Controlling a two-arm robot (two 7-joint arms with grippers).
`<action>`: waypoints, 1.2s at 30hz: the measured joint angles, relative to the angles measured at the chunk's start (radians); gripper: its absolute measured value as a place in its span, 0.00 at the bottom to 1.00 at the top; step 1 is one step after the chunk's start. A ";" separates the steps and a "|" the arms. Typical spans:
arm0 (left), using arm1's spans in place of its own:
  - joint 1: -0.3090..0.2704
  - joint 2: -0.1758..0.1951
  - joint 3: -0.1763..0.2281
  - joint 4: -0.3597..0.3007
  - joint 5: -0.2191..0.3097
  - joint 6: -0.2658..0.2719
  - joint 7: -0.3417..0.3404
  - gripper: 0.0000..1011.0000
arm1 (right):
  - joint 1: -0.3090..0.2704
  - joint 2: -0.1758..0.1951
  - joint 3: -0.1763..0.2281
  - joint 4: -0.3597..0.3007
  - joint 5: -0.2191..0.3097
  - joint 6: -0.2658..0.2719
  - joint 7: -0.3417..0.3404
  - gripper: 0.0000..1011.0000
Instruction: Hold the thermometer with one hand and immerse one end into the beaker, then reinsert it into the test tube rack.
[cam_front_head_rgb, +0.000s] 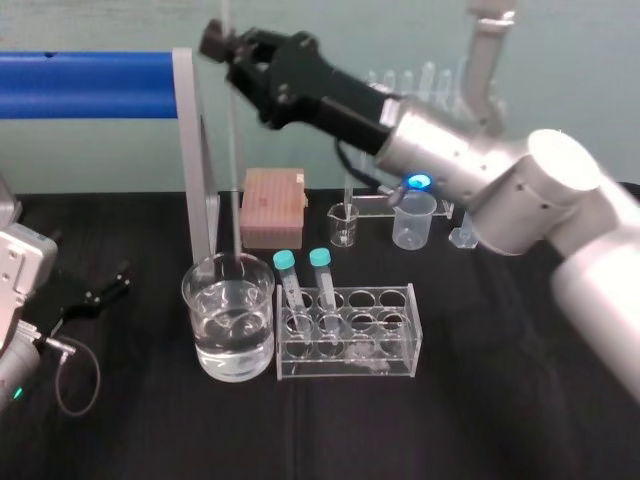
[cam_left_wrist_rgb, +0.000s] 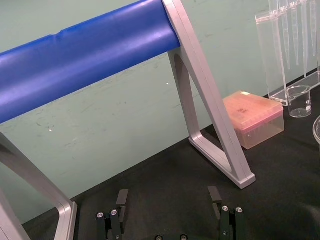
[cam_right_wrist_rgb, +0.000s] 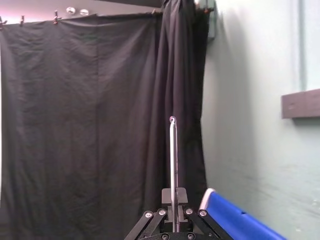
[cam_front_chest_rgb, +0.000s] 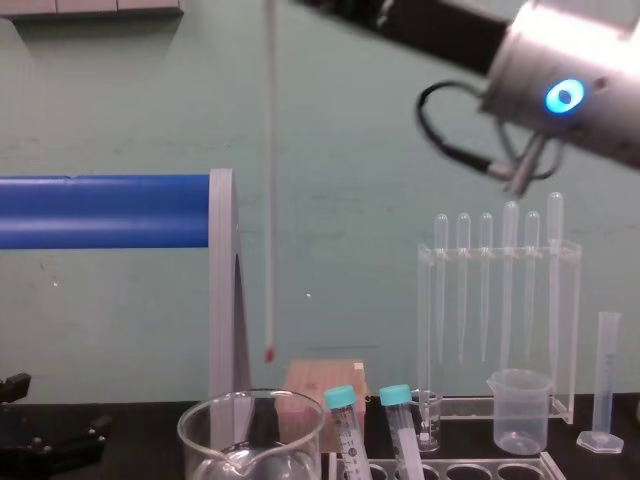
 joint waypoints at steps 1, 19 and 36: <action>0.000 0.000 0.000 0.000 0.000 0.000 0.000 1.00 | 0.012 -0.016 -0.015 0.031 -0.002 -0.009 0.013 0.06; 0.000 0.000 0.000 0.000 0.000 0.000 0.000 1.00 | 0.060 -0.128 -0.087 0.386 -0.062 -0.077 0.111 0.06; 0.000 0.000 0.000 0.000 0.000 0.000 0.000 1.00 | 0.052 -0.145 -0.084 0.440 -0.108 -0.080 0.147 0.06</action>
